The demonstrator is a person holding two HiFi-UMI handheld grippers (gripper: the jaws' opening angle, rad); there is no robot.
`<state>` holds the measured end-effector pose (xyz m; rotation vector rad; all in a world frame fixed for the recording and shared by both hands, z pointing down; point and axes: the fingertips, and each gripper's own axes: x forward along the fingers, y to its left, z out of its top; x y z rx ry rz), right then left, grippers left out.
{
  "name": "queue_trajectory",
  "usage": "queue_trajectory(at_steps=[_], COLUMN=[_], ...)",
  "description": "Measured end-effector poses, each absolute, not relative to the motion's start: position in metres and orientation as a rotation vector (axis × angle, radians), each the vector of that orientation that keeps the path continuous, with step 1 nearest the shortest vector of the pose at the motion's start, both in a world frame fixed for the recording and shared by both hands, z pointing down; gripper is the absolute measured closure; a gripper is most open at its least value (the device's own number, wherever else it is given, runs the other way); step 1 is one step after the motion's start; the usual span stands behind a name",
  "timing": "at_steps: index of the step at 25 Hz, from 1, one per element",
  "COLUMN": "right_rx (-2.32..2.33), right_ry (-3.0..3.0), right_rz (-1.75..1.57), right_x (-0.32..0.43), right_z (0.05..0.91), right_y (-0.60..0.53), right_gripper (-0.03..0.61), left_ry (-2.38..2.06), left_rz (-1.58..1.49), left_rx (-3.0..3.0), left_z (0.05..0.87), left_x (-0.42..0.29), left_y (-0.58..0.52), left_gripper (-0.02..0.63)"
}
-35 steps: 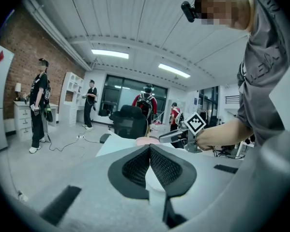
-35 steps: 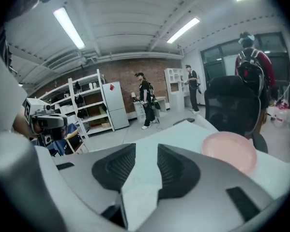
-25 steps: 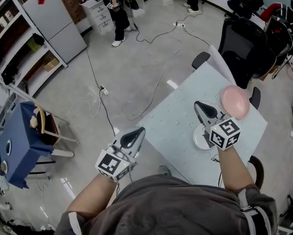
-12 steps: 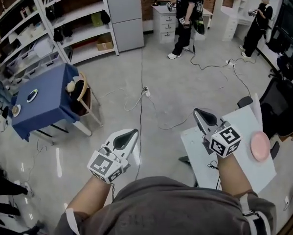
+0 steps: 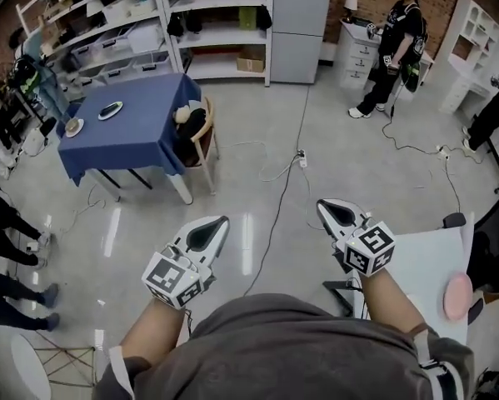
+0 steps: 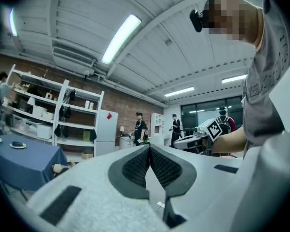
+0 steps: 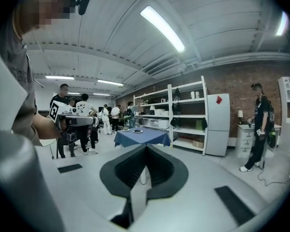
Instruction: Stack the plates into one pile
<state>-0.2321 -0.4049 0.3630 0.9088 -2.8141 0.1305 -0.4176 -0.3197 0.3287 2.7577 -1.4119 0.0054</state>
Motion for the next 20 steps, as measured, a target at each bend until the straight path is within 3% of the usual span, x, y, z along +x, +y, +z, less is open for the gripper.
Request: queue_trajectory(at_steps=[6, 20], right_rx=[0.825, 0.845], right_ry=[-2.841, -2.824], right_rz=[0.148, 0.156], right_x=[-0.276, -0.259], right_z=[0.365, 0.363], right_y=[-0.402, -0.396], right_gripper=[0.586, 0.587], left_ry=[-1.483, -1.442], left_rz=[-0.005, -0.002], left_rx=[2.694, 2.726], left_z=[0.332, 0.325], left_x=[-0.454, -0.437], left_y=[-0.306, -0.301], left_gripper=[0.609, 0.609])
